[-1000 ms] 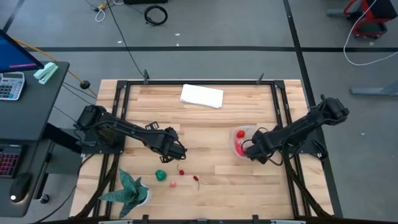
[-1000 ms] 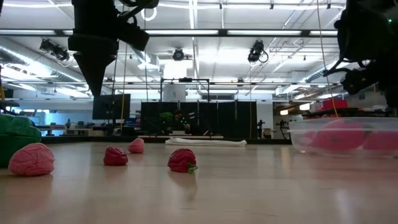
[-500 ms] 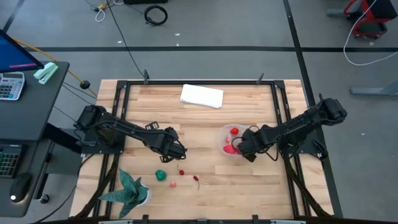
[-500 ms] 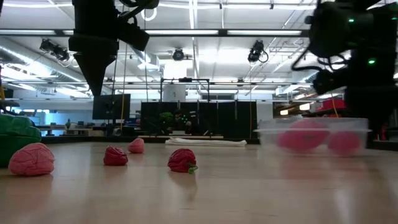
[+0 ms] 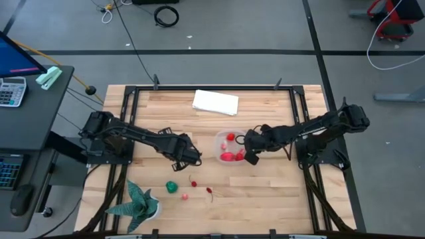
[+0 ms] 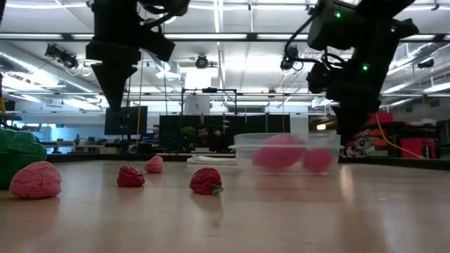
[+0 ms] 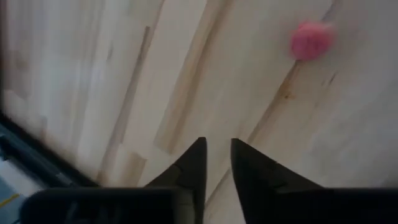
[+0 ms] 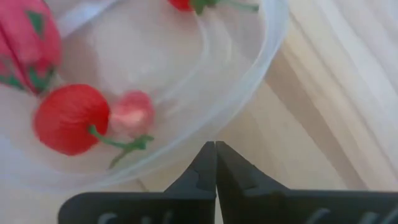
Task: Pick and placing Produce into tupperware
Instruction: Move the transparent bin to the center of the table, then put the pink peach into the transparent bin
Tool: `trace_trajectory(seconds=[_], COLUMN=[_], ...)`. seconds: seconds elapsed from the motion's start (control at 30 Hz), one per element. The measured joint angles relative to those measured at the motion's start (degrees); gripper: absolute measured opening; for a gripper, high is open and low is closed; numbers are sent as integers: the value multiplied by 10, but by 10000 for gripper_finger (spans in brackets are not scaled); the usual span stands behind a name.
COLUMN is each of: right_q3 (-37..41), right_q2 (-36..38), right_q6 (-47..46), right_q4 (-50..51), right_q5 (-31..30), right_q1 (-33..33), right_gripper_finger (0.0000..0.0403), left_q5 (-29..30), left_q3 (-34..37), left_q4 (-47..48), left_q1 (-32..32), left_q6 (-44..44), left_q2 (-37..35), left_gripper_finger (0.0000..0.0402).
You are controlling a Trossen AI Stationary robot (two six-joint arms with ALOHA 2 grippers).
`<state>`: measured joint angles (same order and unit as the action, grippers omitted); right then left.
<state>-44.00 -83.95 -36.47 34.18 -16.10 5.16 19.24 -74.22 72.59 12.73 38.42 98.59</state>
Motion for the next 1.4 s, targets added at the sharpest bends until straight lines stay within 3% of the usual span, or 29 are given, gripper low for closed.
trace_trajectory(seconds=[0.2, 0.43, 0.63, 0.83, 1.4], right_q3=[-29, -39, -39, -39, -39], right_q2=[36, 107, 138, 142, 142], right_q6=[20, 16, 12, 12, 10], right_q4=[1, 5, 5, 5, 5], right_q5=[12, -63, -125, -147, -148], right_q1=[8, 49, 88, 101, 101], right_gripper_finger=[11, 12, 12, 13, 13], left_q5=[-86, -83, -79, -78, -40], left_q3=[0, 13, 91, 145, 218], left_q4=[-108, -198, -285, -396, -476], left_q1=[-14, -15, -17, -16, -17], left_q6=[-97, -118, -64, -46, -45], left_q2=[0, 0, 1, 1, 0], left_gripper_finger=[151, 209, 210, 196, 228])
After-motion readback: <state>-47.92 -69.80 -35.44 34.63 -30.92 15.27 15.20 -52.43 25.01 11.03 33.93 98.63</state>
